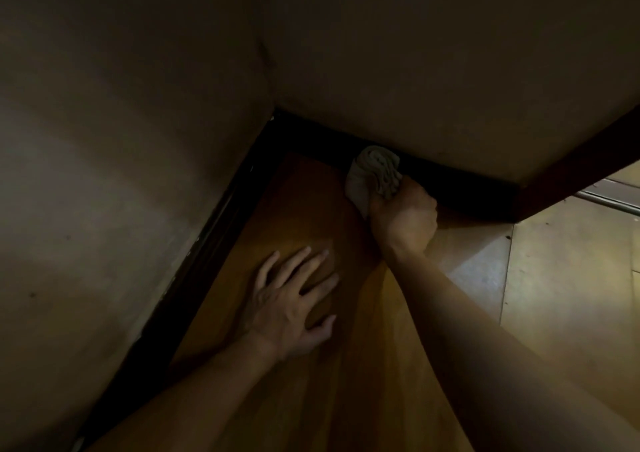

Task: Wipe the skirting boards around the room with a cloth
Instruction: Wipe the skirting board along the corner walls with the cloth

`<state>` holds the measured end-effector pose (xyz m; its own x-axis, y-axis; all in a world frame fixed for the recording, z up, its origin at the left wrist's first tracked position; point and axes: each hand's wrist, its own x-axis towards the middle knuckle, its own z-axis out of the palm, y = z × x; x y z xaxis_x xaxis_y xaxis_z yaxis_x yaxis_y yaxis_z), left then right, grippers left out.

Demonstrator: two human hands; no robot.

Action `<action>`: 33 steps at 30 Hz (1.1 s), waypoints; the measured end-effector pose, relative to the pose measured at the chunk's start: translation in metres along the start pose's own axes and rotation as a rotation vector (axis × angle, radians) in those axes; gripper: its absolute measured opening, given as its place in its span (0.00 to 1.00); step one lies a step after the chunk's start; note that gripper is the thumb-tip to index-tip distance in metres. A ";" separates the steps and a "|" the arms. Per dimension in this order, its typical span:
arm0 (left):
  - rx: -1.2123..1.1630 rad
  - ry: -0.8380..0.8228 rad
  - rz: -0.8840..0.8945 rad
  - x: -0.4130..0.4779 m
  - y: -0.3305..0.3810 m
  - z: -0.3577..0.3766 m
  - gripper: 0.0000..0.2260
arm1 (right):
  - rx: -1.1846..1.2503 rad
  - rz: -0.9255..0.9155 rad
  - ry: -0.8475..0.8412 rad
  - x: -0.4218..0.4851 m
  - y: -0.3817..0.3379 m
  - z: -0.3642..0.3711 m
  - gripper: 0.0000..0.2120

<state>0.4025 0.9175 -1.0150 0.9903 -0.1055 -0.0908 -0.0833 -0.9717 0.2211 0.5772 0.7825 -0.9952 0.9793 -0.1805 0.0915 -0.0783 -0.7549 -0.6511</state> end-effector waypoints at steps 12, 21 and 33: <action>0.024 0.020 0.002 0.001 0.000 0.003 0.25 | 0.039 0.102 0.008 -0.002 0.000 0.003 0.18; 0.026 0.003 0.008 0.001 -0.002 0.002 0.27 | -0.004 0.120 -0.077 0.002 -0.016 0.009 0.17; 0.014 -0.012 0.003 0.001 0.000 0.002 0.29 | 0.090 0.120 -0.029 0.002 0.024 -0.029 0.20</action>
<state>0.4031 0.9171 -1.0165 0.9886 -0.1112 -0.1019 -0.0882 -0.9742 0.2077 0.5720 0.7456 -0.9886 0.9690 -0.2468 -0.0114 -0.1790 -0.6694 -0.7210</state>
